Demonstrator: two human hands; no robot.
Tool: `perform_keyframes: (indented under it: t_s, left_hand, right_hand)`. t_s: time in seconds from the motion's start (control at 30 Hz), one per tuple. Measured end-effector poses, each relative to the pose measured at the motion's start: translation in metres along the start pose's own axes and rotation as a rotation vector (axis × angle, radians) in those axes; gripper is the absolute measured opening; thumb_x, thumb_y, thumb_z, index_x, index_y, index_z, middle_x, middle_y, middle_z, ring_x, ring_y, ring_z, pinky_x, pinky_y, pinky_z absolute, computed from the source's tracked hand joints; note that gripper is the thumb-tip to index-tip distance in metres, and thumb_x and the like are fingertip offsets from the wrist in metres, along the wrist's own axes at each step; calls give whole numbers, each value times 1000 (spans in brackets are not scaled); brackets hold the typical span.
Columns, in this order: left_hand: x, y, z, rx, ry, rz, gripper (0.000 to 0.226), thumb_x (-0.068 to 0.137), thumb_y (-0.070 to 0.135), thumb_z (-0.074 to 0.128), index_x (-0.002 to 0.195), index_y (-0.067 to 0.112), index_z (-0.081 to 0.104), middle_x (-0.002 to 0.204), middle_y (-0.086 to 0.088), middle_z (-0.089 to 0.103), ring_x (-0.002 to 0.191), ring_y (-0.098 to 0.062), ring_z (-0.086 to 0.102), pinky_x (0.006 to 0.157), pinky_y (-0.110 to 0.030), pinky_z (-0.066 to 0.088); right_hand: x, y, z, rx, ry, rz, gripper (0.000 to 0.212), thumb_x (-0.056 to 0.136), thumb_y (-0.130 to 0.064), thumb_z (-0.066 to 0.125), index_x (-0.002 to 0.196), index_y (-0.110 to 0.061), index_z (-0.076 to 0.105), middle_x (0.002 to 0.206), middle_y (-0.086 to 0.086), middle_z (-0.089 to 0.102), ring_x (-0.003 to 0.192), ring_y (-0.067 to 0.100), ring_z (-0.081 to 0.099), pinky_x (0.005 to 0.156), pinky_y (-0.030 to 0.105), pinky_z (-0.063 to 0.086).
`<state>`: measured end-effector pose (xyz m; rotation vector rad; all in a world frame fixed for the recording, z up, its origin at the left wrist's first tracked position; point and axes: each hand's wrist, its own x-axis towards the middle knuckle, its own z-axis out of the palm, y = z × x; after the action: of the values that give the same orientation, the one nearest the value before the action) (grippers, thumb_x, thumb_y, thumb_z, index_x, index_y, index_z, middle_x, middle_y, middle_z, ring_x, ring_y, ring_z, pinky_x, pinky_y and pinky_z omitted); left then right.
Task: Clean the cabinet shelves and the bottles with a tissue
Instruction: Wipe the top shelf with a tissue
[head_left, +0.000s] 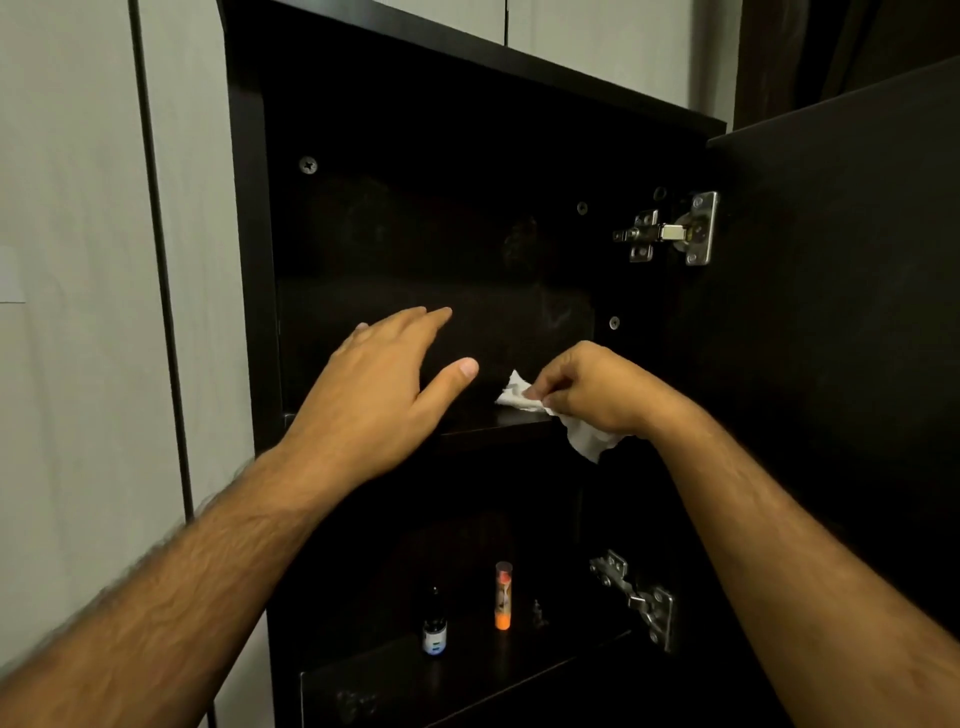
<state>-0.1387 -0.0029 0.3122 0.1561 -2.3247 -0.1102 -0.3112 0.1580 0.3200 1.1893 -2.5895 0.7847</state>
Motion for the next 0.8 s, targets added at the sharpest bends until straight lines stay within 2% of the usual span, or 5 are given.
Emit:
perform_keyframes:
  t_s: [0.17, 0.33, 0.47, 0.6, 0.8]
  left_hand:
    - [0, 0, 1, 5, -15, -3, 64, 93, 59, 36, 149, 29, 28, 156, 4, 30, 144, -11, 24, 118, -36, 12]
    - [4, 6, 5, 22, -5, 4, 64, 93, 60, 35, 149, 29, 30, 156, 3, 30, 144, -11, 24, 118, -35, 12]
    - [14, 12, 9, 51, 19, -13, 62, 94, 59, 36, 148, 29, 32, 155, 3, 32, 143, -11, 26, 118, -35, 12]
    - [26, 22, 12, 69, 30, -22, 60, 95, 57, 39, 147, 27, 34, 154, 2, 34, 143, -12, 27, 118, -37, 14]
    - [33, 30, 17, 87, 64, -31, 60, 95, 55, 41, 147, 26, 35, 153, 2, 36, 142, -12, 30, 117, -37, 16]
  right_hand:
    - [7, 11, -4, -308, 66, 72, 19, 92, -17, 58, 102, -15, 73, 107, 2, 70, 101, 21, 63, 89, 35, 52]
    - [17, 3, -7, -510, 180, 169, 12, 91, -17, 58, 99, -10, 63, 94, 9, 61, 88, 28, 60, 71, 36, 48]
    - [32, 5, -10, -421, 33, 397, 15, 85, -18, 69, 81, -12, 55, 80, 7, 56, 66, 19, 56, 53, 28, 45]
    - [45, 10, -5, -302, 63, 362, 20, 85, -24, 68, 75, -8, 62, 66, 5, 63, 51, 15, 59, 43, 21, 39]
    - [54, 23, -10, 252, 565, 181, 16, 89, -9, 55, 77, -15, 63, 76, -1, 64, 67, 13, 63, 49, 21, 45]
